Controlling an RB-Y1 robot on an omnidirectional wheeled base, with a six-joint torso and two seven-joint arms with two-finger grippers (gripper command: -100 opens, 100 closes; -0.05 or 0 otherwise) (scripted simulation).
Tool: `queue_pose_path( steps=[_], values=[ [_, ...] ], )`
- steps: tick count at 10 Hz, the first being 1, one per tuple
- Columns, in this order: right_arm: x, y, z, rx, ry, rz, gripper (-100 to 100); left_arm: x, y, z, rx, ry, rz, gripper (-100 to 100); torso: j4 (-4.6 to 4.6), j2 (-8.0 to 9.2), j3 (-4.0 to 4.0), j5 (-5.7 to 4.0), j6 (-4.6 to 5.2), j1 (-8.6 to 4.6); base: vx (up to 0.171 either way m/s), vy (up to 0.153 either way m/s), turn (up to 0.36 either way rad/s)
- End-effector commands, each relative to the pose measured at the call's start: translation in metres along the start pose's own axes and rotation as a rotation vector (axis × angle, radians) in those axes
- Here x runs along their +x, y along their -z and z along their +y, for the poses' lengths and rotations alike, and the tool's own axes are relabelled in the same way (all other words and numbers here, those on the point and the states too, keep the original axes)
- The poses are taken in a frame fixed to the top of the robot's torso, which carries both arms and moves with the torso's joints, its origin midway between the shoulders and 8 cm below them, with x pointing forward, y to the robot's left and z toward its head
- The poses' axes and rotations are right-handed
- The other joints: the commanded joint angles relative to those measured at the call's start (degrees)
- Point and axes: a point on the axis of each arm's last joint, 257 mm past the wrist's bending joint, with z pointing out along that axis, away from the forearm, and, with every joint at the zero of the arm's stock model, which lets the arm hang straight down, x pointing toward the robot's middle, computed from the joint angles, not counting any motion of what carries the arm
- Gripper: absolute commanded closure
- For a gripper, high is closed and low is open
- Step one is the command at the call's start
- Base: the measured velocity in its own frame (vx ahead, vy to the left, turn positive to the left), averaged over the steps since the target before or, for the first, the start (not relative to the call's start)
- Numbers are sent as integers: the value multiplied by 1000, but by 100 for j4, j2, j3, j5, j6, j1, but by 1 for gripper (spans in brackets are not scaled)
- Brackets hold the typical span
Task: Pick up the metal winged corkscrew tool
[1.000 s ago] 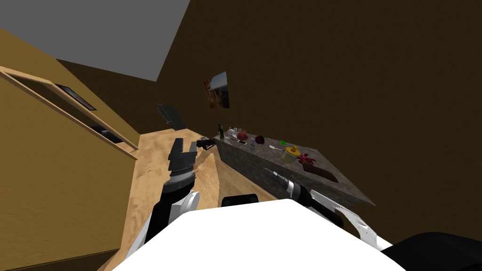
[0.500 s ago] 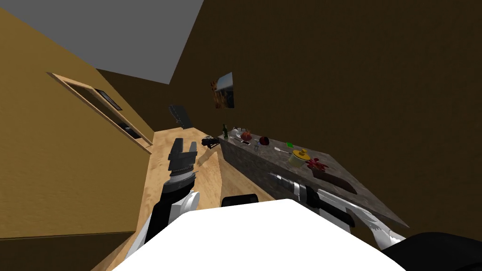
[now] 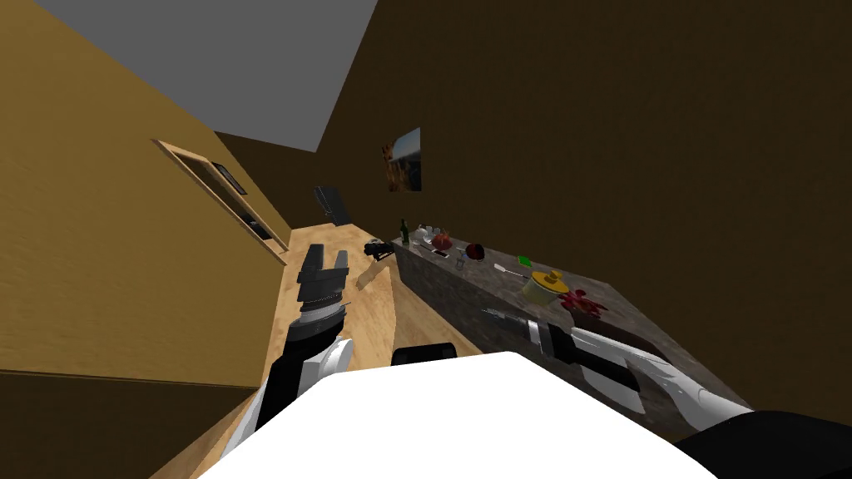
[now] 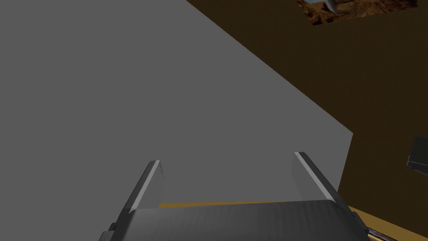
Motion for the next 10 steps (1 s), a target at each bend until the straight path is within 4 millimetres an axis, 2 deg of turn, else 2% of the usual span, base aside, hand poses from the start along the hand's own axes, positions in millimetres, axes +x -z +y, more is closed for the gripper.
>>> queue_pose_path(
  steps=[1,2,3,4,5,6,7,8,9,10],
  values=[
    [1,13,-21,56,28,47,-100,0,0,0,0,0,0,0,0,0,0,0,0,0,34,13,196],
    [0,16,-23,63,40,59,-100,0,0,0,0,0,0,0,-1,-4,-2,0,-5,0,32,12,108],
    [-2,27,-40,110,61,92,-100,0,0,0,0,0,0,0,-1,-2,-1,-1,0,0,35,24,209],
    [-4,30,-42,115,71,102,-100,0,0,0,0,0,0,0,-1,-4,-2,0,-4,4,28,12,111],
    [-7,41,-57,159,90,129,-100,0,0,0,0,0,0,0,0,-1,-1,0,0,2,36,15,218],
    [-9,44,-59,166,102,141,-100,0,0,0,0,0,0,0,-1,-4,-2,0,-4,3,33,11,108],
    [-15,55,-74,211,125,167,-100,0,0,0,0,0,0,0,0,-2,-1,0,1,2,43,16,197],
    [-17,58,-75,216,134,175,-100,0,0,0,0,0,0,0,-1,-6,-4,1,-4,4,38,6,108],
    [-26,70,-89,261,161,202,-100,0,0,0,0,0,0,0,-1,-5,-3,-1,1,1,39,19,209],
    [-27,71,-89,263,165,206,-100,0,0,0,0,0,0,0,-1,-6,-4,0,-4,5,34,9,105]
  ],
)
